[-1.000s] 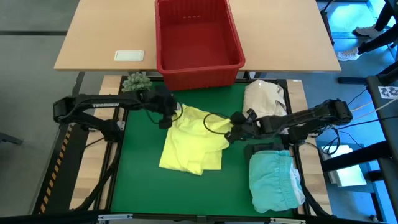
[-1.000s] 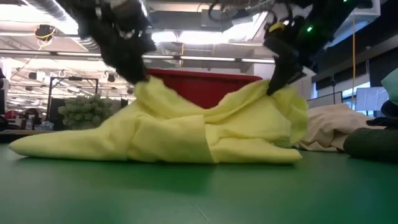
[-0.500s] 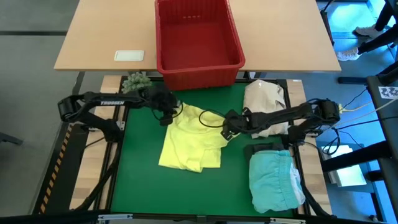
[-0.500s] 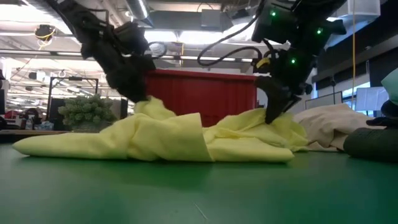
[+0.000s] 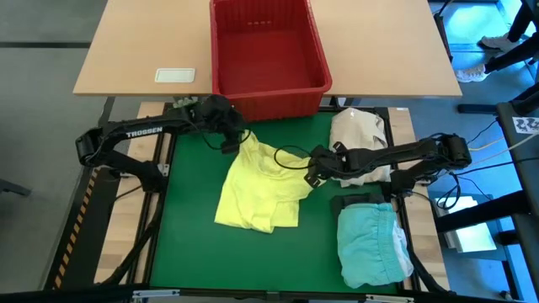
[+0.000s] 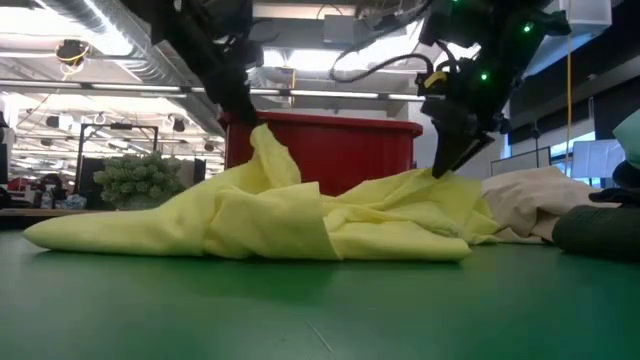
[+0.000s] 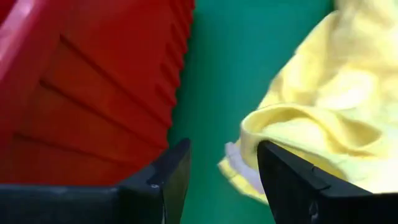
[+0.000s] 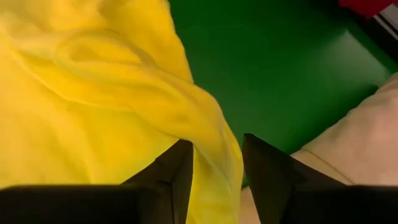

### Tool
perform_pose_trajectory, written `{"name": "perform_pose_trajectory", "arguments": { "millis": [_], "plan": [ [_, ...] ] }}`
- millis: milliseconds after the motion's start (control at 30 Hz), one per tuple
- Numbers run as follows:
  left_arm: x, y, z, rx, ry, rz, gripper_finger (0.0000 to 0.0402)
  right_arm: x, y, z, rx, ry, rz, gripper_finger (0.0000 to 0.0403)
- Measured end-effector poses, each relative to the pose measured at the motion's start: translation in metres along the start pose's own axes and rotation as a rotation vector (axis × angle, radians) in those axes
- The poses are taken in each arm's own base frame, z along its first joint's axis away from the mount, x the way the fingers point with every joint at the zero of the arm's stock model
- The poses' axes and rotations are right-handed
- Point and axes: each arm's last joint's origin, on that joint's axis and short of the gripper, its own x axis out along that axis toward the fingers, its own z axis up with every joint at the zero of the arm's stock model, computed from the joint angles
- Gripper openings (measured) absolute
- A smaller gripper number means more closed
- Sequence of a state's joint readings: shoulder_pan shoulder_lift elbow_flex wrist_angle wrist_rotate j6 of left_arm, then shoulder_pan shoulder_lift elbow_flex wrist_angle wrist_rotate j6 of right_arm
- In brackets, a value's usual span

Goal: Fold Laundry from Bin
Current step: Fold the yellow shirt

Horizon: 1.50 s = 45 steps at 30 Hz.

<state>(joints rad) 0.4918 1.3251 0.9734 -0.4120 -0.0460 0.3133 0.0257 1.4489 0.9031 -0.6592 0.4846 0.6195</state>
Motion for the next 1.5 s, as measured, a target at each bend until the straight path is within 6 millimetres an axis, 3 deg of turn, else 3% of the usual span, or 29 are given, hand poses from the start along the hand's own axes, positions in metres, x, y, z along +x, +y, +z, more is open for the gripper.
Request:
{"name": "perform_pose_trajectory", "arguments": {
  "millis": [167, 333, 400, 467, 567, 733, 867, 967, 1100, 1267, 1500],
  "plan": [
    [-0.011, -0.021, 0.012, 0.029, 0.008, -0.065, 0.0174, -0.006, -0.003, 0.002, -0.034, -0.019, 0.02, 0.0141],
    [-0.018, -0.026, 0.019, 0.129, 0.036, 0.126, 0.0172, -0.015, -0.007, 0.005, -0.042, -0.069, 0.022, 0.0141],
    [-0.021, -0.028, 0.023, 0.085, 0.002, 0.08, 0.0172, -0.019, -0.007, 0.008, -0.024, -0.097, 0.043, 0.0141],
    [-0.024, -0.04, 0.024, 0.045, -0.024, -0.083, 0.0172, -0.022, -0.005, 0.011, -0.016, -0.124, 0.097, 0.0141],
    [-0.029, -0.075, 0.023, 0.043, -0.019, -0.293, 0.0166, -0.025, 0.0, 0.017, -0.051, -0.15, 0.212, 0.0141],
    [-0.041, -0.147, 0.003, 0.138, 0.008, -0.338, 0.0137, -0.03, 0.01, 0.028, -0.105, -0.246, 0.383, 0.0141],
    [-0.044, -0.195, -0.023, 0.108, -0.019, -0.399, 0.0118, -0.034, 0.02, 0.04, -0.112, -0.349, 0.546, 0.0141],
    [-0.047, -0.219, -0.039, 0.066, -0.07, -0.403, 0.011, -0.03, 0.037, 0.044, -0.14, -0.398, 0.673, 0.014],
    [-0.049, -0.231, -0.06, -0.011, -0.064, -0.348, 0.0106, -0.02, 0.071, 0.036, -0.21, -0.427, 0.802, 0.014],
    [-0.052, -0.24, -0.082, -0.104, -0.021, -0.341, 0.0106, -0.013, 0.116, 0.007, -0.271, -0.426, 0.89, 0.014],
    [-0.043, -0.252, -0.108, -0.176, 0.034, -0.29, 0.0106, -0.012, 0.164, -0.029, -0.29, -0.416, 0.905, 0.014]
  ]
}}
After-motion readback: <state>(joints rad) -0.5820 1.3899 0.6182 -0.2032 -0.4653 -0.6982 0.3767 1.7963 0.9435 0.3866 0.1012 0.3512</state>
